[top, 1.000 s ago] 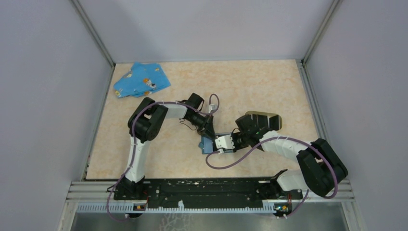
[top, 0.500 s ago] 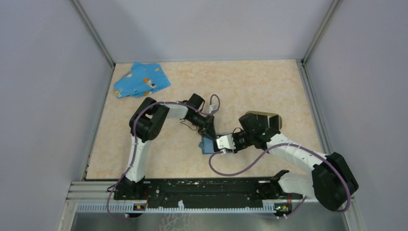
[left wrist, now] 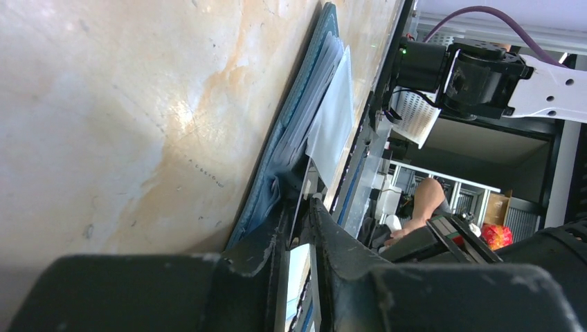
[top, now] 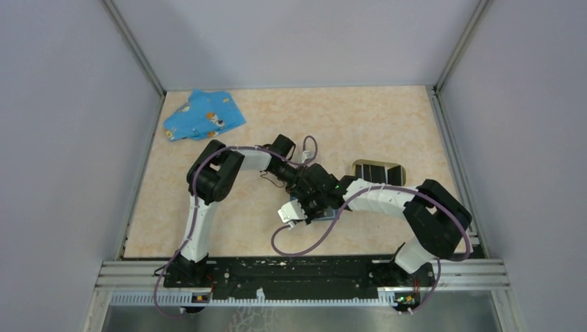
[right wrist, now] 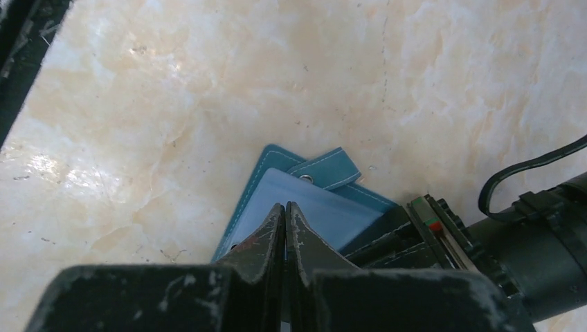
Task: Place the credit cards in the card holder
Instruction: Insert the credit card into the card holder.
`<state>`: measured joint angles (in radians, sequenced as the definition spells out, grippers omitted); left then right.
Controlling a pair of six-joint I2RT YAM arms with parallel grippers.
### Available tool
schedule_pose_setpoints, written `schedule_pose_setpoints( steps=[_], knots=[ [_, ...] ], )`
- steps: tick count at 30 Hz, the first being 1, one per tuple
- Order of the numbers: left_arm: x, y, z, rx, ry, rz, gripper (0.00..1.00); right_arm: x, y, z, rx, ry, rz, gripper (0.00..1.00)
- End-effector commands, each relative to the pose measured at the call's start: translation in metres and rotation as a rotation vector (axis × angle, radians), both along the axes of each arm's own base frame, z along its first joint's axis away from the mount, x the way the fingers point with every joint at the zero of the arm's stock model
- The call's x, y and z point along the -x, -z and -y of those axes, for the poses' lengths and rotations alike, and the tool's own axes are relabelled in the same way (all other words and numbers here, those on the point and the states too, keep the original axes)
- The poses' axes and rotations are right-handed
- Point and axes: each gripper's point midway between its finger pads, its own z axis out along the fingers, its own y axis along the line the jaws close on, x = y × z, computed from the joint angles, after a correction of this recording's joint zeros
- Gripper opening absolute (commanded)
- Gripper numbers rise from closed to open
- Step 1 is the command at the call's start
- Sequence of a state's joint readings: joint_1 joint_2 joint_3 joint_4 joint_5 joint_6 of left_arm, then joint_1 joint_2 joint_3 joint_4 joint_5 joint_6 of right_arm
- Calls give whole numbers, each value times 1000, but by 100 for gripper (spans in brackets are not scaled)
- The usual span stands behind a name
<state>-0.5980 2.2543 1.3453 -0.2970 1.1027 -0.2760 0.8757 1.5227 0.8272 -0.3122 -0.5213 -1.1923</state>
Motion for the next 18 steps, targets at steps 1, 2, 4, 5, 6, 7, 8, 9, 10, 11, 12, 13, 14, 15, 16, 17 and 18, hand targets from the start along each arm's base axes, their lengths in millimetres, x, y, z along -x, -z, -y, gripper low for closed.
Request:
schedule_pose_setpoints(
  steps=[1, 2, 4, 5, 6, 7, 8, 9, 10, 11, 12, 13, 14, 15, 16, 17, 18],
  knots=[
    [0, 37, -5, -96, 4, 48, 23, -19, 0, -8, 36, 38, 94, 0],
    [0, 38, -5, -96, 3, 46, 23, -22, 2, -4, 55, 47, 105, 0],
    [0, 39, -5, -98, 3, 46, 23, -24, 8, 0, 83, 51, 113, 0],
    [0, 39, -5, -99, 3, 46, 23, -24, 10, 3, 96, 51, 118, 0],
    [0, 39, -5, -100, 3, 47, 24, -26, 13, 5, 108, 54, 126, 0],
    [0, 40, -5, -102, 3, 46, 24, -28, 16, 7, 122, 60, 134, 0],
    [0, 40, -6, -103, 2, 47, 25, -29, 17, 8, 133, 64, 141, 0],
    [0, 41, -6, -105, 2, 46, 25, -31, 19, 10, 144, 69, 145, 0],
    [0, 41, -6, -106, 1, 48, 25, -31, 21, 12, 154, 74, 148, 0],
    [0, 42, -6, -108, 0, 47, 26, -31, 23, 14, 166, 77, 146, 0],
    [0, 42, -6, -108, 0, 48, 26, -30, 24, 17, 179, 78, 148, 0],
    [0, 43, -7, -110, -1, 47, 27, -31, 25, 21, 193, 83, 152, 0],
    [0, 43, -6, -111, -1, 48, 28, -31, 25, 24, 201, 91, 161, 0],
    [0, 43, -6, -112, 0, 49, 29, -31, 25, 28, 208, 97, 169, 0],
    [-1, 43, -6, -114, -2, 51, 30, -31, 25, 31, 212, 102, 176, 0],
    [-2, 43, -7, -117, -2, 53, 31, -31, 24, 34, 215, 106, 183, 0],
    [-1, 44, -7, -121, 1, 55, 32, -30, 22, 36, 213, 108, 189, 0]
  ],
)
